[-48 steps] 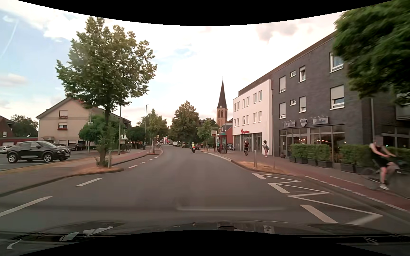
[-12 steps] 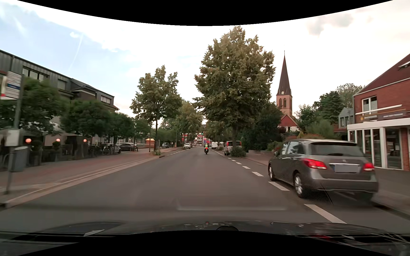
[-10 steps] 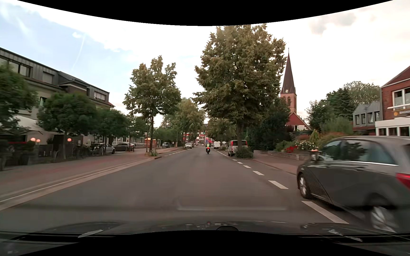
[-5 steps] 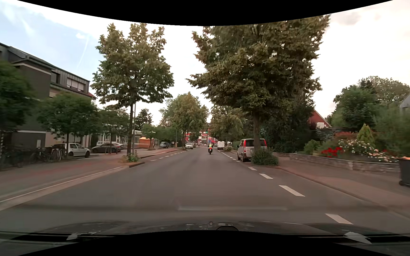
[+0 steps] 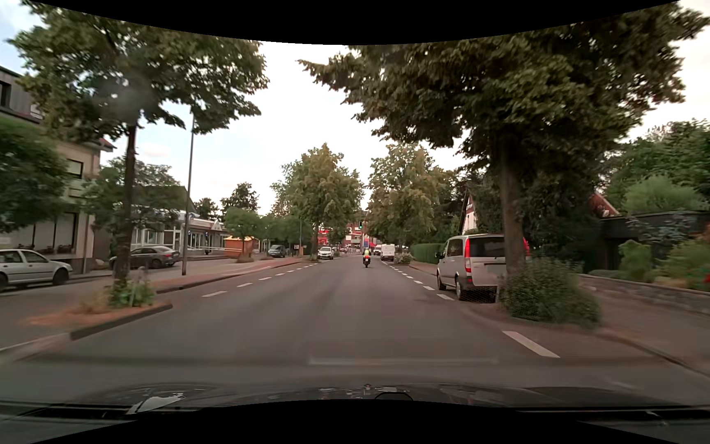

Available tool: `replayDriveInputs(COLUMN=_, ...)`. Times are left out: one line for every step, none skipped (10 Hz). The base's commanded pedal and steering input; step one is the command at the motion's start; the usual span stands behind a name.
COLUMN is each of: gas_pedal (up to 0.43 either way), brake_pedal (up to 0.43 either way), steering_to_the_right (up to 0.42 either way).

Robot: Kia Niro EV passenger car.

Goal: Follow the waypoints while adhering to traffic rules and regulations

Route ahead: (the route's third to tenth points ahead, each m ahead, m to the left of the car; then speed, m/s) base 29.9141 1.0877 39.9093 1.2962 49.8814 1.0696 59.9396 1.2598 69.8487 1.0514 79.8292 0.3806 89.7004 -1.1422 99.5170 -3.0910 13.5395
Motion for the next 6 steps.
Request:
replayDriveInputs(gas_pedal=0.138, brake_pedal=0.000, steering_to_the_right=-0.004)
replayDriveInputs(gas_pedal=0.138, brake_pedal=0.000, steering_to_the_right=-0.002)
replayDriveInputs(gas_pedal=0.138, brake_pedal=0.000, steering_to_the_right=-0.001)
replayDriveInputs(gas_pedal=0.138, brake_pedal=0.000, steering_to_the_right=-0.001)
replayDriveInputs(gas_pedal=0.138, brake_pedal=0.000, steering_to_the_right=-0.001)
replayDriveInputs(gas_pedal=0.138, brake_pedal=0.000, steering_to_the_right=0.000)
